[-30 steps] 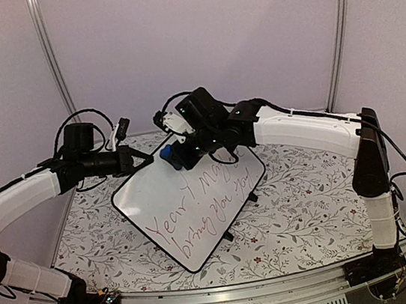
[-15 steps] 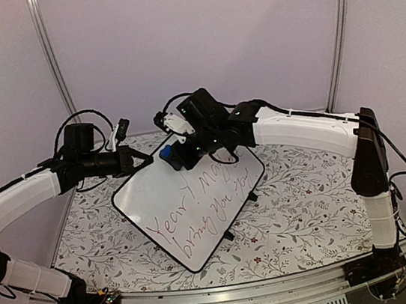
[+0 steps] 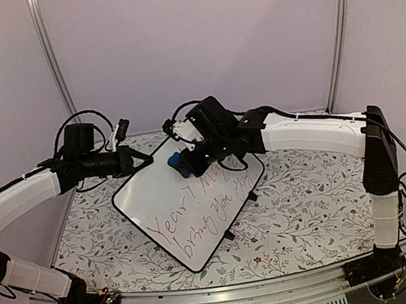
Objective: Erase the whiteboard
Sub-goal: Erase the whiteboard at the center of the board.
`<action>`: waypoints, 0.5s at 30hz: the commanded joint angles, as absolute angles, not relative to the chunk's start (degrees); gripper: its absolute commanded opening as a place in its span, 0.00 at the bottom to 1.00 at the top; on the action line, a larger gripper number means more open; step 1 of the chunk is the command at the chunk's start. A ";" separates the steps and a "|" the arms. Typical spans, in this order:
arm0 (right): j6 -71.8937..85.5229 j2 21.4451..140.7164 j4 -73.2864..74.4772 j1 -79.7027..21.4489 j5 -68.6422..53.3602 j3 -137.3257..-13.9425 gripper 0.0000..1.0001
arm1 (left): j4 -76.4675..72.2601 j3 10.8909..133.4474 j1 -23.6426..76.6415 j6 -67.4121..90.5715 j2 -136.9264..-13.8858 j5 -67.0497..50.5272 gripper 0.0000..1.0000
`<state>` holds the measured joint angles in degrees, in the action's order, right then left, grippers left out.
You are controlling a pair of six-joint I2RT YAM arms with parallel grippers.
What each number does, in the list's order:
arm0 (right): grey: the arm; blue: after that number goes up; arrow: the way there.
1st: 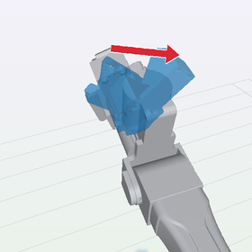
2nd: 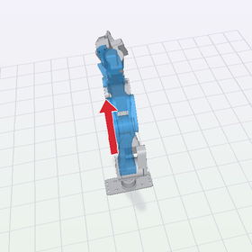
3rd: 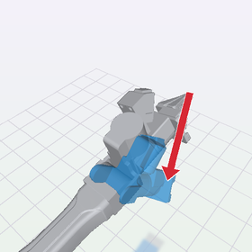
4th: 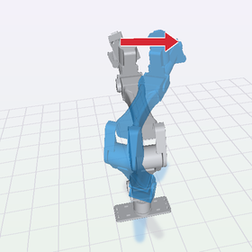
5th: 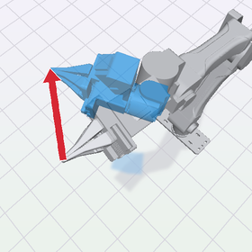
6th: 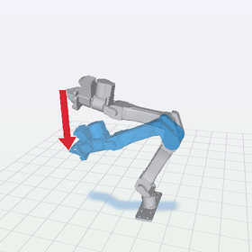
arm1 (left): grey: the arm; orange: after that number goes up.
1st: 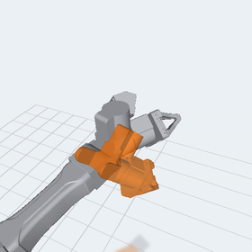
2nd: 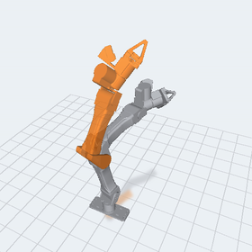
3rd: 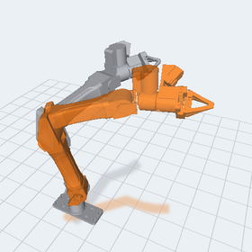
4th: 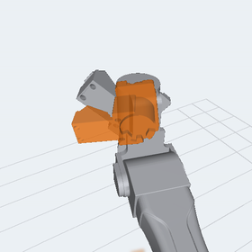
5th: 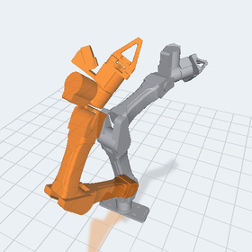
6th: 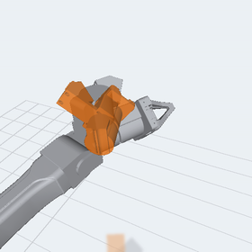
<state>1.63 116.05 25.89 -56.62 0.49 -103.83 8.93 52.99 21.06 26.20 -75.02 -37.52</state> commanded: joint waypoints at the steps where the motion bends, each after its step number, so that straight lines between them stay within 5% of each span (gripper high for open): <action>1: 2.48 115.84 31.68 -56.49 1.73 -99.32 0.04 | 7.46 54.09 21.87 24.20 -74.01 -41.44 0.00; 15: 3.13 114.12 31.37 -57.74 1.51 -93.86 0.04 | 7.41 54.04 21.89 24.25 -74.00 -41.29 0.00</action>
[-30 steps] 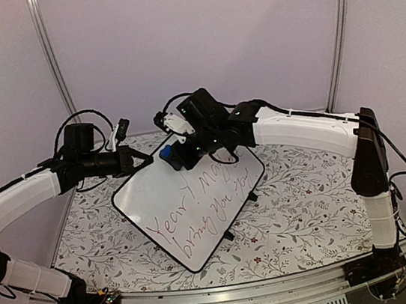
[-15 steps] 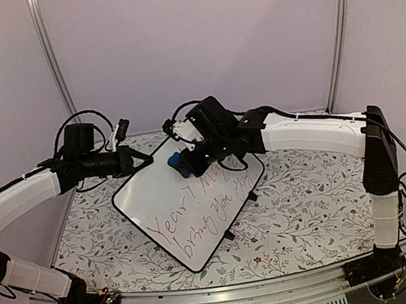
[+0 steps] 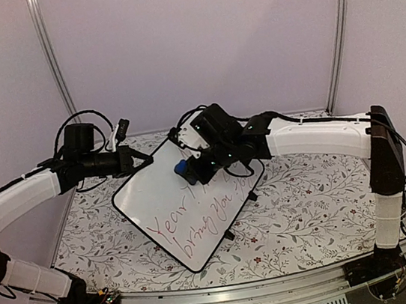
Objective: Erase the whiteboard
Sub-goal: Erase the whiteboard at the center of the board.
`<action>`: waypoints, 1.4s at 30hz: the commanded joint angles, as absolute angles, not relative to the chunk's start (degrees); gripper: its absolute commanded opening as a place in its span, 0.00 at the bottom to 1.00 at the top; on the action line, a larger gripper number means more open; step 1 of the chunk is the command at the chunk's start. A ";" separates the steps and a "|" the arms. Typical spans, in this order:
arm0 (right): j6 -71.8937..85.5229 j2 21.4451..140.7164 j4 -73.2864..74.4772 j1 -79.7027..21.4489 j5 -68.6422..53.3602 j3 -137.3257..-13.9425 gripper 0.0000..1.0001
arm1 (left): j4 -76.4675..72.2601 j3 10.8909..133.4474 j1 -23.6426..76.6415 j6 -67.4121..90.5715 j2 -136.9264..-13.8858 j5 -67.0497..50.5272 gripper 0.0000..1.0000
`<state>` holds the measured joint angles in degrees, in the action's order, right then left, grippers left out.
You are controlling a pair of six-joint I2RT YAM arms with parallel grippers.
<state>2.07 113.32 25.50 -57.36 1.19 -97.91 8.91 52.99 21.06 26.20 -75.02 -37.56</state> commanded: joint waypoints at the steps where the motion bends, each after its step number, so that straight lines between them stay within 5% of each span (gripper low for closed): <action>1: 3.32 113.81 31.08 -57.79 1.36 -93.05 0.04 | 7.39 54.05 21.93 24.31 -74.00 -41.35 0.00; 27: 5.10 110.17 29.88 -59.94 0.91 -84.57 0.04 | 7.38 53.97 21.93 24.43 -74.44 -41.35 0.00; 42: 2.48 110.72 31.22 -61.31 3.59 -94.02 0.04 | 7.34 53.96 21.93 24.39 -74.70 -41.10 0.00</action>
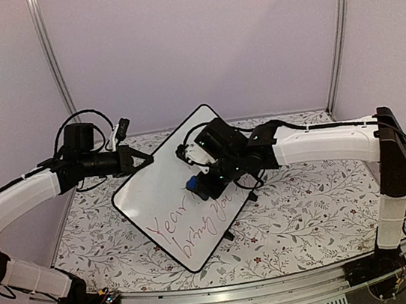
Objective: Erase the whiteboard
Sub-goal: Erase the whiteboard at the center of the board.
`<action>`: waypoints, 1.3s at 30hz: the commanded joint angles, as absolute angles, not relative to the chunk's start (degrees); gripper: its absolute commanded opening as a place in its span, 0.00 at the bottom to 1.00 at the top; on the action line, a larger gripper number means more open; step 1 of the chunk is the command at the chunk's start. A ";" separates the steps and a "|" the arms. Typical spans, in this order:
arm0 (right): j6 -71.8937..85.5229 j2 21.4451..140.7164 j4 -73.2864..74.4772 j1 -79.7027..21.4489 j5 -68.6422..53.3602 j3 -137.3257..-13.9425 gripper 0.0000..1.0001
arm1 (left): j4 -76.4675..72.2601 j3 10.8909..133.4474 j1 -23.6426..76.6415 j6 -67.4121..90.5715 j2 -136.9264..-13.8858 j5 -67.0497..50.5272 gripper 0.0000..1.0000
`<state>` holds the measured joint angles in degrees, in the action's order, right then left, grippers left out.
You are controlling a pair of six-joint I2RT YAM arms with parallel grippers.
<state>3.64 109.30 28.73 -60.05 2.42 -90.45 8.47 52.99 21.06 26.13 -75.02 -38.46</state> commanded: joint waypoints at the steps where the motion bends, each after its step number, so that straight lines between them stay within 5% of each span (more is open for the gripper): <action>1: 2.32 110.74 31.37 -61.38 3.69 -94.77 0.04 | 7.34 53.96 21.95 24.36 -74.77 -41.11 0.00; 39: 2.81 109.83 31.29 -60.12 5.70 -92.57 0.04 | 7.37 54.00 21.97 24.44 -74.62 -40.98 0.00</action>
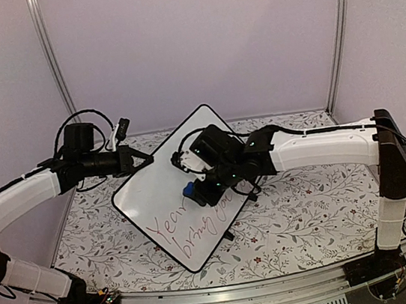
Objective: Erase the whiteboard
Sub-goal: Erase the whiteboard at the center of the board.
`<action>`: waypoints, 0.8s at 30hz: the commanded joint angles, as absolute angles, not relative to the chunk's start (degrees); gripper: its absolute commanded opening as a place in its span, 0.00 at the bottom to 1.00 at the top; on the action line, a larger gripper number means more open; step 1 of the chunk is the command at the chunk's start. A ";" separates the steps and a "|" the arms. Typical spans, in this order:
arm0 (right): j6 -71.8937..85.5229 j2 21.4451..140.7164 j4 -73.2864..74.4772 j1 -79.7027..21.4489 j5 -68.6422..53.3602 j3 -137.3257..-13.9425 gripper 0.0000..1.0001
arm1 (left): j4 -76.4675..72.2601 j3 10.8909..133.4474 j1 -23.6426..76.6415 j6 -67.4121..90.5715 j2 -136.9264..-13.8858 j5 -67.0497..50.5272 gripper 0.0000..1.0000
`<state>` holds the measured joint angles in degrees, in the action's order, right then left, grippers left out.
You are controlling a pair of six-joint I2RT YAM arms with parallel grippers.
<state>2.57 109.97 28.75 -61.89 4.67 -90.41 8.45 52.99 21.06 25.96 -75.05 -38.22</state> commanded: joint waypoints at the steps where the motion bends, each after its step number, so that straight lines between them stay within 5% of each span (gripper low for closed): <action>1: 2.75 108.94 31.03 -59.60 6.28 -93.20 0.04 | 7.31 53.97 21.90 24.35 -74.62 -40.96 0.00; 9: 2.26 105.17 28.05 -53.40 8.97 -98.43 0.05 | 7.38 53.97 21.94 24.43 -74.71 -40.96 0.00; 24: 0.62 116.39 30.54 -52.08 3.83 -112.67 0.05 | 7.35 54.00 21.92 24.43 -74.71 -41.00 0.00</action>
